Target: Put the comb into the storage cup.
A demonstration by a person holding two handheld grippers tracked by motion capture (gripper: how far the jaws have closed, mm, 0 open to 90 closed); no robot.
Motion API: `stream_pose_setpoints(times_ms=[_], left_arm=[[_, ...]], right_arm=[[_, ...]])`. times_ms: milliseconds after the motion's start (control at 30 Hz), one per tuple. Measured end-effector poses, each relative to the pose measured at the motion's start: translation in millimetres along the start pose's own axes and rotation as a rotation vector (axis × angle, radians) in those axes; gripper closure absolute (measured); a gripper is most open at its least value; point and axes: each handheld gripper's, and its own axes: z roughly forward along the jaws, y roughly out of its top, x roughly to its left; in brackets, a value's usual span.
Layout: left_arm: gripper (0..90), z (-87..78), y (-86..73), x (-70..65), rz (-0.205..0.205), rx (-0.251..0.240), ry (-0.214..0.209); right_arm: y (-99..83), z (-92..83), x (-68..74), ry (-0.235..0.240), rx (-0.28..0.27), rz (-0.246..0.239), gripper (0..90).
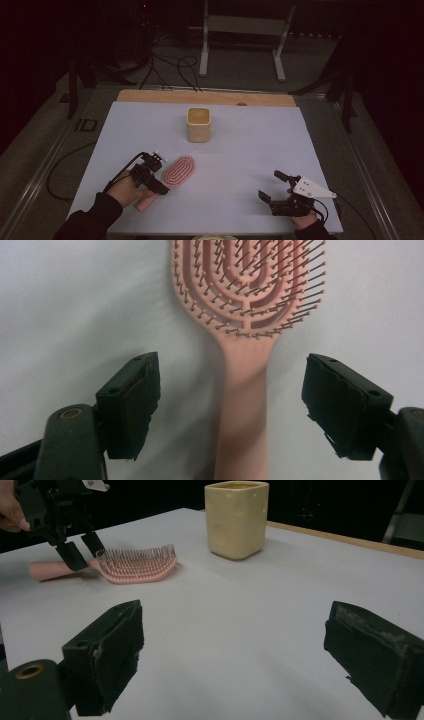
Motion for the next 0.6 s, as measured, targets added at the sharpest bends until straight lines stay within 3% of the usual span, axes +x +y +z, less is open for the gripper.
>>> stream_pose_setpoints(times_ms=[267, 600], left_arm=[[43.7, 4.9, 2.4, -0.3, 0.017, 0.011, -0.001], [55.8, 11.6, 6.7, -3.5, 0.032, 0.033, 0.019]], right_arm=[[0.0, -0.1, 0.0, 0.000, 0.001, 0.000, 9.0], [0.1, -0.5, -0.2, -0.001, -0.001, -0.004, 8.9]])
